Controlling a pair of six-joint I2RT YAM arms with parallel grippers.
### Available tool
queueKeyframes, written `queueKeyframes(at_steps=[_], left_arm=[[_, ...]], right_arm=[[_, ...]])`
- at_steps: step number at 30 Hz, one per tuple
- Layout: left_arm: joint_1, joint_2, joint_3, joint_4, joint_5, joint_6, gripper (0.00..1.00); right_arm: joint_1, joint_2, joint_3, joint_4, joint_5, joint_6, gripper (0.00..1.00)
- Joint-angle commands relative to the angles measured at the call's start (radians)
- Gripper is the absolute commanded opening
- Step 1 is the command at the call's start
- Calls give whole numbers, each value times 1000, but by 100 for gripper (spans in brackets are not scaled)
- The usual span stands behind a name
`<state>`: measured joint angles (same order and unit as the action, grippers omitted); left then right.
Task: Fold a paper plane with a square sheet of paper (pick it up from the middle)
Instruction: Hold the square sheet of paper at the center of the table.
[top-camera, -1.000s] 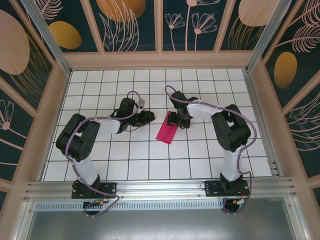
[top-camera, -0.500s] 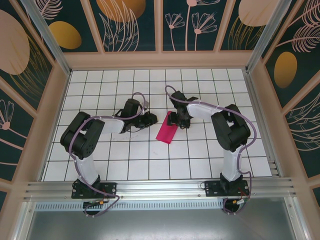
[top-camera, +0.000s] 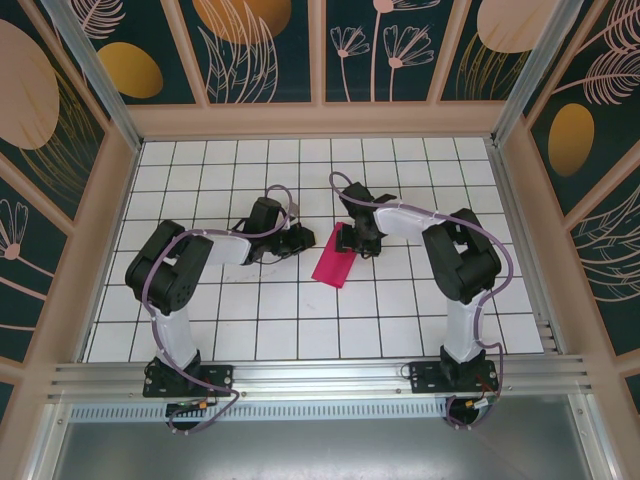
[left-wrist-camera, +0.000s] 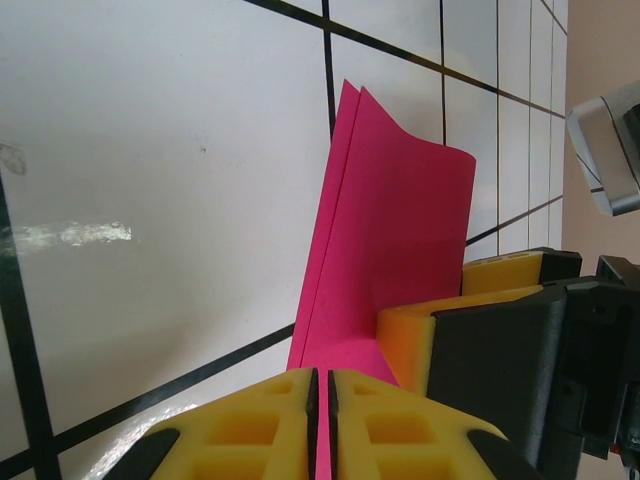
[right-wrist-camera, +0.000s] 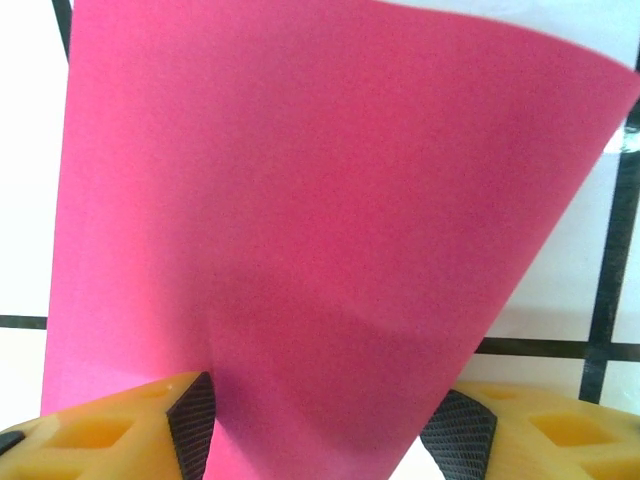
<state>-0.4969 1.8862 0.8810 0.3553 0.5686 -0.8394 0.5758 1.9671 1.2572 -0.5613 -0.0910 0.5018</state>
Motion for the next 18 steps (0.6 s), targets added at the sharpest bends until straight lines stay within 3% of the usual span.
queueKeyframes(at_steps=[1,18], left_arm=[[-5,17,24,-8,23,16,15],[-45,58,73,-51,49,47,10]], right_arm=[[2,206,-86,68,-2,-25,66],[2,238,-81,64,-3,-22,71]])
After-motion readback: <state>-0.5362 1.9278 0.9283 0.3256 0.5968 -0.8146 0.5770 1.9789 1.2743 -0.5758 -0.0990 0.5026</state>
